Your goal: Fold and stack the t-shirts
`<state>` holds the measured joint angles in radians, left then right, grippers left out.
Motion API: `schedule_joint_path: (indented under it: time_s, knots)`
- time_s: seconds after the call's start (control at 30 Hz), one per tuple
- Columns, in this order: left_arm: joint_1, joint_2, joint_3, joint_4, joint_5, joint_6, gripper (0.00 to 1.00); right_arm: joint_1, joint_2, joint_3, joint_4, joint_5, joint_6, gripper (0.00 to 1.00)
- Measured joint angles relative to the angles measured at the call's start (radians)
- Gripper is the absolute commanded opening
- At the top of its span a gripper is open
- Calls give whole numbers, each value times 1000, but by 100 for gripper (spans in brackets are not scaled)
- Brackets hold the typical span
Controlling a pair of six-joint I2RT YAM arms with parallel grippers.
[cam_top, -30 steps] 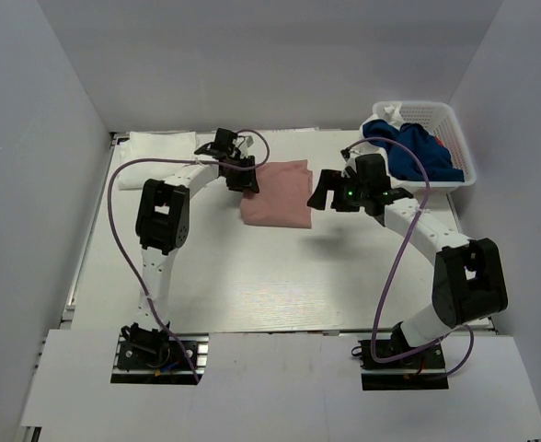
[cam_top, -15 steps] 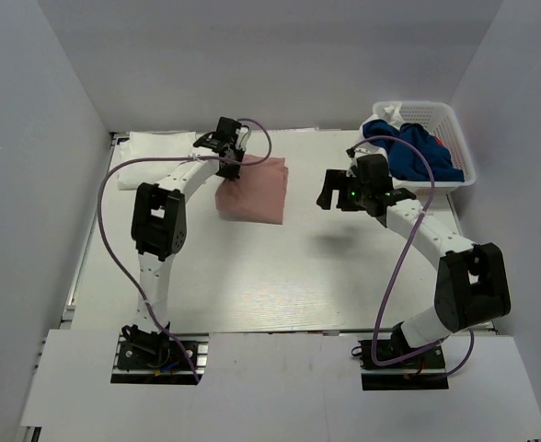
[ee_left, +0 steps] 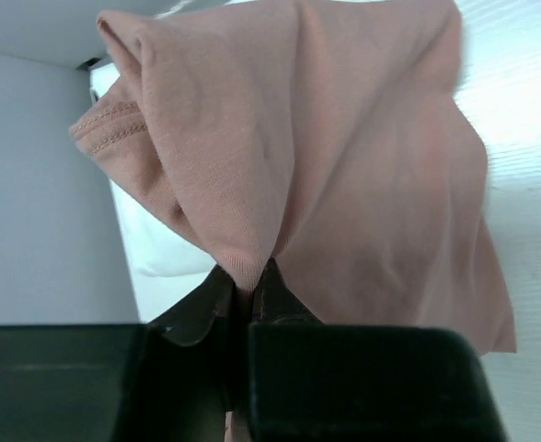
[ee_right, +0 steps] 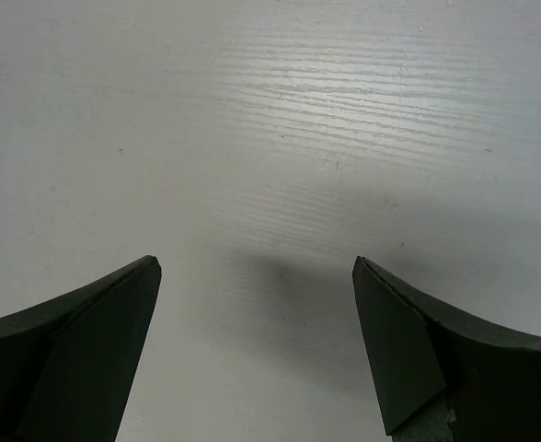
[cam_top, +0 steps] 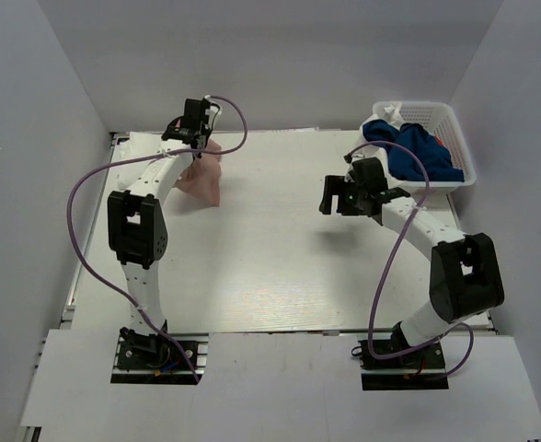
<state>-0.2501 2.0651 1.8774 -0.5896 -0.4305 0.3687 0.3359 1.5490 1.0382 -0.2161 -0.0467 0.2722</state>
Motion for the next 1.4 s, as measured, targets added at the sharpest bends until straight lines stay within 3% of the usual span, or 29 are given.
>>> schedule_joint_path:
  time_s: [0.33,0.73,1.3,1.4]
  knots:
    - [66,20,191,0,26,60,0,0,67,48,-21,2,-11,91]
    - [133,38,202,50,80,69,0,0,148,128,-78,17,-3,91]
    - [313,285,282,137,145,43,0,0,201,217,-104,19,26,91]
    - [335,300,289,157,146,28,19,0,208,224,-104,21,35,91]
